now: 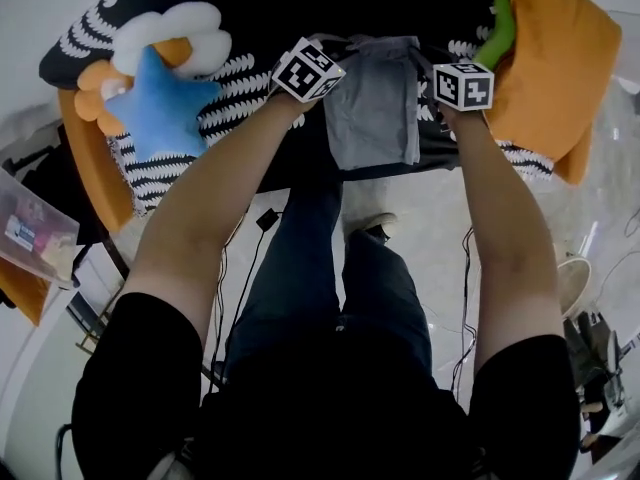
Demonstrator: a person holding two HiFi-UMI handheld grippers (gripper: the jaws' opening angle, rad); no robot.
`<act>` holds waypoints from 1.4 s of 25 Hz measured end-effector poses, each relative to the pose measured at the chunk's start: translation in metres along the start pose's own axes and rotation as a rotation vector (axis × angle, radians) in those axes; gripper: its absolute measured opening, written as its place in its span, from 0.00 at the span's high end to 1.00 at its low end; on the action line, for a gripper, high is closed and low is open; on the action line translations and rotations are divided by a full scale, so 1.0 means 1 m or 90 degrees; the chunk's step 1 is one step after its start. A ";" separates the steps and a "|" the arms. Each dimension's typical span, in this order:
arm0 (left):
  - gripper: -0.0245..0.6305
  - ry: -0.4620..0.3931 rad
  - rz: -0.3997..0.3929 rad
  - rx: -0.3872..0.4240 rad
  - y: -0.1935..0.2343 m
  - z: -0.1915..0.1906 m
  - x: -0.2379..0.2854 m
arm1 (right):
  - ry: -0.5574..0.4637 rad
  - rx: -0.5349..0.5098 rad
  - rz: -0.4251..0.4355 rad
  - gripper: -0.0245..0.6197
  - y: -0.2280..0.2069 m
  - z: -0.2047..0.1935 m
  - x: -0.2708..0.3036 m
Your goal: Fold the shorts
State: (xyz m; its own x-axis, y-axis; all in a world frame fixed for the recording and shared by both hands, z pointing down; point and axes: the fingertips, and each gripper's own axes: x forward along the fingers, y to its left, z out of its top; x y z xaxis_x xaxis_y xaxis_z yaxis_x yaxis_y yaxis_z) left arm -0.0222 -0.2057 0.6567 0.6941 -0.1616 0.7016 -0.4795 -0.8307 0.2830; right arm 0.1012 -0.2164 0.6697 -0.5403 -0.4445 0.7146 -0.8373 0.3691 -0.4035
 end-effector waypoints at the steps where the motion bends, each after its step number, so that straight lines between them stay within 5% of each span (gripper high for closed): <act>1: 0.84 0.002 0.002 0.008 -0.007 -0.006 -0.001 | 0.003 -0.007 -0.002 0.87 0.004 -0.008 -0.003; 13: 0.84 0.031 0.004 0.058 -0.100 -0.071 0.012 | 0.038 -0.024 -0.007 0.86 0.014 -0.120 -0.033; 27: 0.84 0.096 -0.002 0.120 -0.152 -0.149 0.034 | 0.092 -0.101 0.017 0.85 0.024 -0.204 -0.027; 35: 0.83 0.127 -0.014 0.194 -0.188 -0.179 0.040 | 0.122 -0.213 0.031 0.86 0.034 -0.239 -0.042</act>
State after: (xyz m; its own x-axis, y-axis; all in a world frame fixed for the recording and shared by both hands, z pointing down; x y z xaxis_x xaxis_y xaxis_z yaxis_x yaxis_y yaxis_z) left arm -0.0002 0.0390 0.7484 0.5693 -0.0593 0.8200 -0.2621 -0.9584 0.1127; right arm 0.1153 0.0101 0.7628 -0.5267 -0.2701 0.8060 -0.7197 0.6463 -0.2537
